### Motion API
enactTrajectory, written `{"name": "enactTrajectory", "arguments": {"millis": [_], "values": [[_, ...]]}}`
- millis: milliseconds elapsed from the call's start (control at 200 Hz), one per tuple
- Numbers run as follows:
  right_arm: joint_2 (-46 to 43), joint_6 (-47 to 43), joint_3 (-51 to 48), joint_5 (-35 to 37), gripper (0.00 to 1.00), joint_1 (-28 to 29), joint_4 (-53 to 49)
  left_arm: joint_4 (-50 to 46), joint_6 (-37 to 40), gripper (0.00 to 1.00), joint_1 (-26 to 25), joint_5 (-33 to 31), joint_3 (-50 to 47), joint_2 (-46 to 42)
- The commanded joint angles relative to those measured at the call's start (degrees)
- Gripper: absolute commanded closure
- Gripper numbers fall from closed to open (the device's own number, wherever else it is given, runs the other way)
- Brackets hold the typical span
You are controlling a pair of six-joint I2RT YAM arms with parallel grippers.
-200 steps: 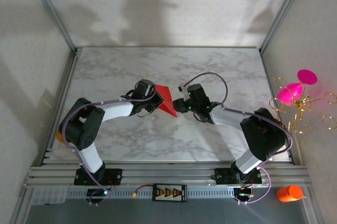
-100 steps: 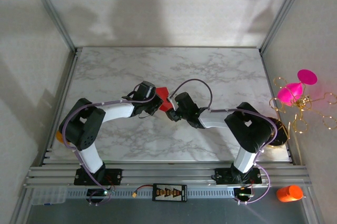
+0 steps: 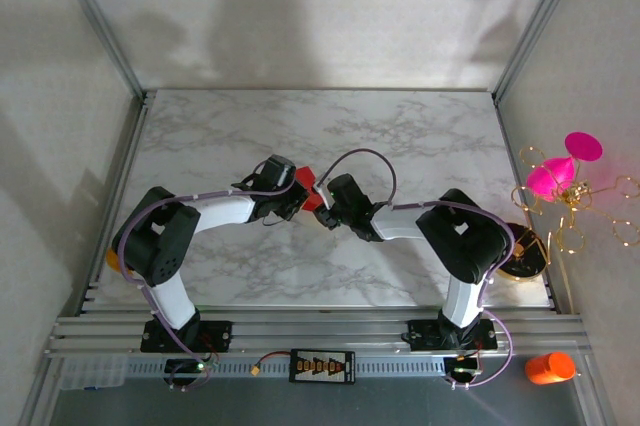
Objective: Fold a paper plane with a square sheet of paper (pick it up from the middle)
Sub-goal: Fourth fold the wing at the center of the table.
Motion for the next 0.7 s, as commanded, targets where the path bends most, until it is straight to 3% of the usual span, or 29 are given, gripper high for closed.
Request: {"name": "enactTrajectory", "arguments": {"millis": [0, 255, 456, 696], "values": [[0.6, -1.8, 1.2, -0.6, 0.67, 0.6, 0.9, -1.7, -0.8, 0.91, -0.6, -1.5, 1.8, -0.8], [1.1, -3.3, 0.9, -0.4, 0.7, 0.7, -0.1, -1.9, -0.7, 0.9, -0.3, -1.3, 2.0, -0.9], [0.8, -3.6, 0.6, -0.9, 0.8, 0.7, -0.1, -2.4, -0.6, 0.89, 0.2, -1.5, 1.9, -1.2], [0.6, -4.3, 0.0, -2.3, 0.89, 0.7, 0.3, -4.6, 1.3, 0.77, 3.0, -2.6, 2.1, -3.4]]}}
